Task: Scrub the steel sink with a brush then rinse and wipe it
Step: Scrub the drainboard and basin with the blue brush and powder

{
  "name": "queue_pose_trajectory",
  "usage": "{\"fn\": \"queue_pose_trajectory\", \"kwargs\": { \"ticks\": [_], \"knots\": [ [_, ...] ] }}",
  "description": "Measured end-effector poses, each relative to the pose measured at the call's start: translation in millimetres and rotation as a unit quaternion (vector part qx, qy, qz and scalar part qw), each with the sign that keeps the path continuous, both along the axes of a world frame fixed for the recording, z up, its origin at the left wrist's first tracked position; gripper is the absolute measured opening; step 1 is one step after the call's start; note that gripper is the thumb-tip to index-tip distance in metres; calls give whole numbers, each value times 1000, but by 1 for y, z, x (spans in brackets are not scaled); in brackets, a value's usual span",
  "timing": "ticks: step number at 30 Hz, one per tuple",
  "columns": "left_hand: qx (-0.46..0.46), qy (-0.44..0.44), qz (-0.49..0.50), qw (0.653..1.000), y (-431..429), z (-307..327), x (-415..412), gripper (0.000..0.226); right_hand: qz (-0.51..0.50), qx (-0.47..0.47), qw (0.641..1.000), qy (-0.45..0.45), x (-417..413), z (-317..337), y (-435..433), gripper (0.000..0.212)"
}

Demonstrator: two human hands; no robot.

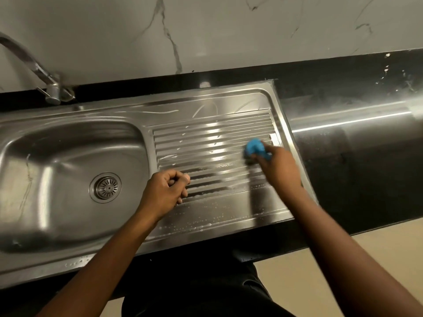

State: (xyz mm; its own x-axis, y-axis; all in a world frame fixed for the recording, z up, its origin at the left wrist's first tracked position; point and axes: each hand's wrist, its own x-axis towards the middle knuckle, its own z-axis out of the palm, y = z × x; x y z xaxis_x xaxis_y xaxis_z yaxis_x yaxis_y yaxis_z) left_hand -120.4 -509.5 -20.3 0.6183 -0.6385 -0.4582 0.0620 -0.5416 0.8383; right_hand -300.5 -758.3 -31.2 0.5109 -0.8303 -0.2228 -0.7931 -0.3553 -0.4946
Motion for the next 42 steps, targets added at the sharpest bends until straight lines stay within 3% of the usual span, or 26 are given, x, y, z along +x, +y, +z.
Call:
{"fn": "queue_pose_trajectory", "kwargs": {
  "ticks": [5,9,13,16,24,27,35,42],
  "knots": [
    [1,-1,-1,1000,10,3,3,21,-108,0,994,-3,-21,9,-26,45],
    [4,-4,8,1000,18,8,6,21,-43,38,996,-67,36,-6,51,34],
    [9,-15,9,1000,29,12,10,21,77,45,994,-67,103,-17,131,53],
    [3,-15,17,1000,33,13,13,21,101,37,993,-41,111,-16,138,56],
    [-4,-7,4,1000,44,15,15,23,-62,-13,998,-20,8,-2,21,43],
    [0,-2,9,1000,53,14,20,23,-81,-11,996,-29,16,-5,29,42],
    [6,-12,26,1000,74,17,33,23,42,42,997,-58,113,-16,148,49],
    [12,-19,37,999,88,21,42,23,177,1,984,-18,146,-14,191,54]
  ]
}}
